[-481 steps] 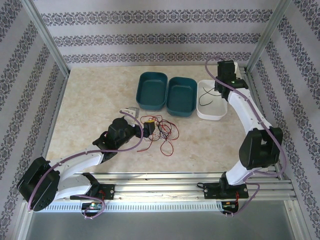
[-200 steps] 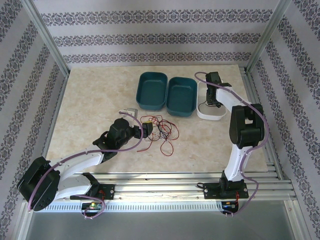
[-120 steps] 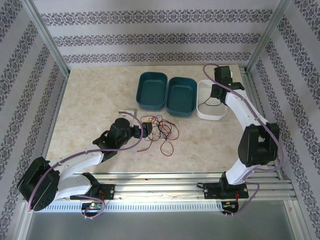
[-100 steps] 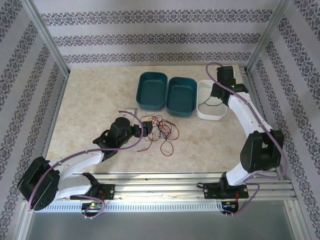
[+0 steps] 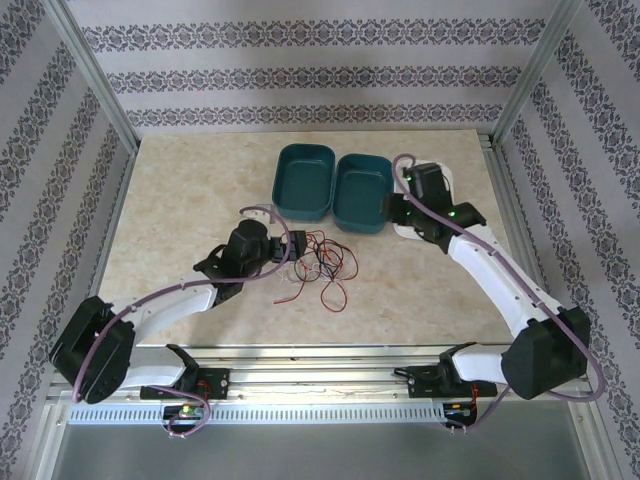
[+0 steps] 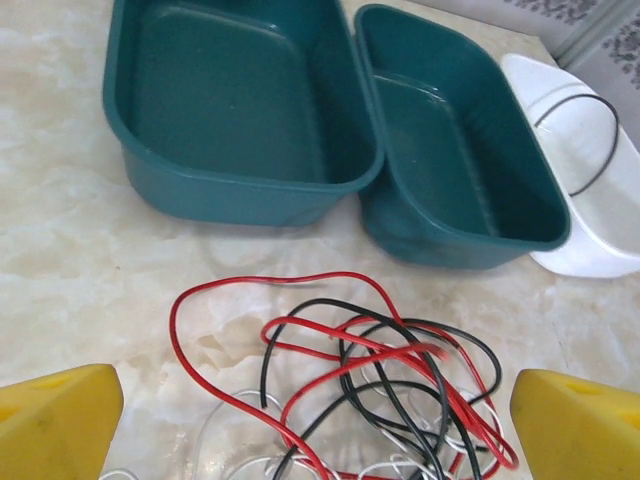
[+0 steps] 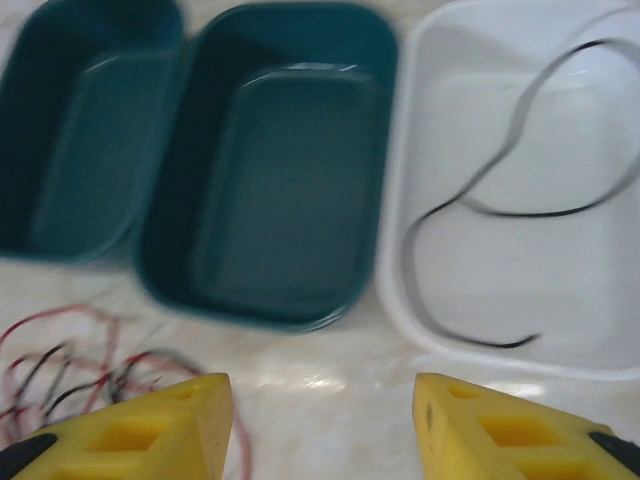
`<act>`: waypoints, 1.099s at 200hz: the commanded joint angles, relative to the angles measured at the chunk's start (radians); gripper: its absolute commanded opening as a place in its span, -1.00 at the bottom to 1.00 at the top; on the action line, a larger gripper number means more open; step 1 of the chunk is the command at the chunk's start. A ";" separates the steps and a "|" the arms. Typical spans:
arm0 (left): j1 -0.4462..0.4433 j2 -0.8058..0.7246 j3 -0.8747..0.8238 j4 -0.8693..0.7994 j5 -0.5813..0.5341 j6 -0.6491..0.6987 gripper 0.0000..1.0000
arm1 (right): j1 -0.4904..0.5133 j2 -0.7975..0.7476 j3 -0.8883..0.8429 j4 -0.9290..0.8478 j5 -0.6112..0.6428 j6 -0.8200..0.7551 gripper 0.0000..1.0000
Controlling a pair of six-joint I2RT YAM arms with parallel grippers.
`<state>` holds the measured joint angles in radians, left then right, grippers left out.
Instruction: Untangle the cables
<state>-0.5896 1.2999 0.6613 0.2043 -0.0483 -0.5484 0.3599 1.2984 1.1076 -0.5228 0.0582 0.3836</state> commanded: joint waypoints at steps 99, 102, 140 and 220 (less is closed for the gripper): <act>0.125 0.218 0.039 0.061 0.252 -0.169 0.94 | 0.270 0.207 -0.035 0.083 -0.079 0.180 -0.17; 0.125 0.221 0.039 0.060 0.250 -0.168 0.93 | 0.271 0.214 -0.032 0.085 -0.080 0.178 -0.17; 0.124 0.249 0.054 0.042 0.250 -0.150 0.81 | 0.258 0.313 0.012 0.084 -0.090 0.152 -0.19; 0.128 0.314 0.067 0.063 0.221 -0.162 0.79 | 0.254 0.435 0.064 0.113 -0.133 0.133 -0.31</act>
<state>-0.4755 1.5867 0.6983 0.2295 0.1978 -0.6975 0.6174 1.7111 1.1423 -0.4324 -0.0391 0.5247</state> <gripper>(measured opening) 0.901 0.386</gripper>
